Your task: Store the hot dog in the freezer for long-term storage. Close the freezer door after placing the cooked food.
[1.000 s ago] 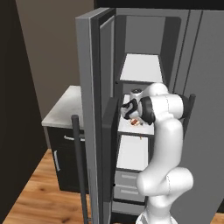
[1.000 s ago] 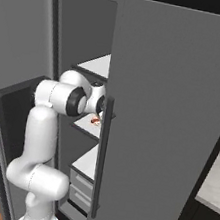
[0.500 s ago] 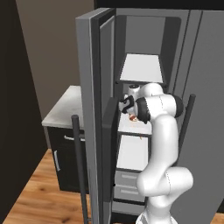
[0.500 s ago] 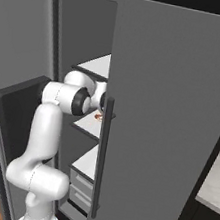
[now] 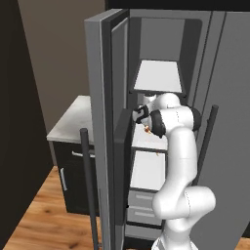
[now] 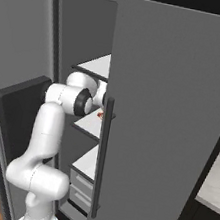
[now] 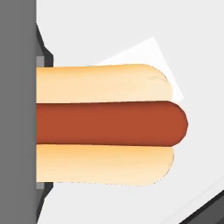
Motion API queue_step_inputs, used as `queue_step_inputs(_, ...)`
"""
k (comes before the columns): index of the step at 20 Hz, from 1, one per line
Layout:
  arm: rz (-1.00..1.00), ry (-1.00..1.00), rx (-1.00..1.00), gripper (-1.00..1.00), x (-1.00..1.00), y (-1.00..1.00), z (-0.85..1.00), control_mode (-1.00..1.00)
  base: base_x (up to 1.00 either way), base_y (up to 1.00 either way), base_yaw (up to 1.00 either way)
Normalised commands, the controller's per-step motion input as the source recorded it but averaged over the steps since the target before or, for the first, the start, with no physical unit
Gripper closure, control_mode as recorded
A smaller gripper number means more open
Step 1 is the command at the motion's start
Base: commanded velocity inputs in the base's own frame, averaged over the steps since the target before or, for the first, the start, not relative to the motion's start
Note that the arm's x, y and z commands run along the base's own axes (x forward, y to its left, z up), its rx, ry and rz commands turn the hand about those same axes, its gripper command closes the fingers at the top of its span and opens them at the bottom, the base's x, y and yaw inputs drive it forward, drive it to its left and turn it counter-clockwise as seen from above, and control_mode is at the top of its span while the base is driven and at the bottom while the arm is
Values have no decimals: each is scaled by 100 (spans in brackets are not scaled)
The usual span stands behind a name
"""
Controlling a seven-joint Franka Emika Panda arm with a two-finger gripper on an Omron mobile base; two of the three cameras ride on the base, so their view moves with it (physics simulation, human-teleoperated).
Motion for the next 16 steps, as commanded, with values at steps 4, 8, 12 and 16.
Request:
queue_step_inputs(4, 0, 0, 0, 100, 1, 0, -4, -100, 0, 0, 0)
queue_step_inputs(8, 0, 0, 0, -100, 0, 0, -4, -100, 0, 0, 0)
queue_step_inputs(12, 0, 0, 0, -100, -2, 0, 0, -100, 0, 0, 0)
queue_step_inputs(16, 0, 0, 0, -100, -23, 0, 0, -100, 0, 0, 0)
